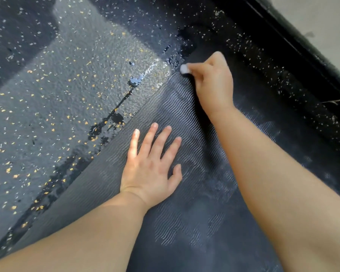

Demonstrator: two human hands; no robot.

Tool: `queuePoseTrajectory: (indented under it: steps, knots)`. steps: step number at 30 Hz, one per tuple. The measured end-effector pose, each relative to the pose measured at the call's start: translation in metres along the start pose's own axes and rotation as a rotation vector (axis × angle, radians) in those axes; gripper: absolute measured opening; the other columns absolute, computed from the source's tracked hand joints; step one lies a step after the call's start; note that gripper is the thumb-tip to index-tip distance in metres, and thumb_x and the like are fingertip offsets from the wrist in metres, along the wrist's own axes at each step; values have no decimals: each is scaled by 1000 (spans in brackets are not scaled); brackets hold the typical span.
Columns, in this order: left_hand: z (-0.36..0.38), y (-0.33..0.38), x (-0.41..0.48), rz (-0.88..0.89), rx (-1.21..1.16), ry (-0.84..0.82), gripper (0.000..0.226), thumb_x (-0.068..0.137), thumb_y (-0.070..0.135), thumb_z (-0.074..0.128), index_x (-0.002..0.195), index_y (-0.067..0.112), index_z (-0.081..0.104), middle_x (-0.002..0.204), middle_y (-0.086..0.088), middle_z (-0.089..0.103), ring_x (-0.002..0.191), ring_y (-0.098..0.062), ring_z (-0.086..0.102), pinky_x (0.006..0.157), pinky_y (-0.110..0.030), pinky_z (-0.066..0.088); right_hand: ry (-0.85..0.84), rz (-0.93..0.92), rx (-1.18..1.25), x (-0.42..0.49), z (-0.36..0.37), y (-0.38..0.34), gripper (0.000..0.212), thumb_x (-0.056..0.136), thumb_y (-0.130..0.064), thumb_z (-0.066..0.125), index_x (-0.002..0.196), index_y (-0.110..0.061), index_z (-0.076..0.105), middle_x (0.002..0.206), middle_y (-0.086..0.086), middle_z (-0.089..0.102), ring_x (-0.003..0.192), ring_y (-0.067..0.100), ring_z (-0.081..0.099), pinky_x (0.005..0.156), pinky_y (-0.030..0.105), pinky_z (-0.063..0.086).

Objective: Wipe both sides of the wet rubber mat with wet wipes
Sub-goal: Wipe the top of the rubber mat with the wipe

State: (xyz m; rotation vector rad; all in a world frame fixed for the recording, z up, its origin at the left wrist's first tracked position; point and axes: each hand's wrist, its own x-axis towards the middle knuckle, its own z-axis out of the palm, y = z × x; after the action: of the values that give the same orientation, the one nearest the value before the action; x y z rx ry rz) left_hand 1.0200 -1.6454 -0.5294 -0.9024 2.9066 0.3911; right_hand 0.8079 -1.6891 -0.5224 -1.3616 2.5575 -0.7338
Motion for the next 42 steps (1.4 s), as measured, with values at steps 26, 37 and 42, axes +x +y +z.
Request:
queuePoseTrajectory:
  steps: [26, 37, 42]
  knots:
    - [3, 0, -1, 1, -67, 65, 61, 83, 39, 33, 131, 8, 54, 143, -12, 45, 136, -35, 34, 111, -59, 19, 275, 287, -199, -79, -23, 41, 24, 92, -14, 52, 106, -16, 72, 101, 11, 58, 95, 26, 52, 79, 25, 38]
    - [5, -4, -3, -3, -125, 58, 60, 85, 35, 34, 139, 13, 44, 151, -8, 33, 143, -31, 18, 114, -53, 0, 90, 132, -209, -160, -39, 21, 20, 86, -7, 59, 94, -15, 75, 89, 14, 62, 85, 33, 55, 75, 26, 36]
    - [10, -5, -3, 23, -111, 80, 57, 88, 34, 39, 143, 16, 38, 154, -6, 25, 145, -28, 10, 114, -51, -5, 248, 492, -267, -127, -36, 45, 30, 92, -9, 47, 106, -21, 71, 111, 7, 58, 106, 26, 50, 82, 23, 36]
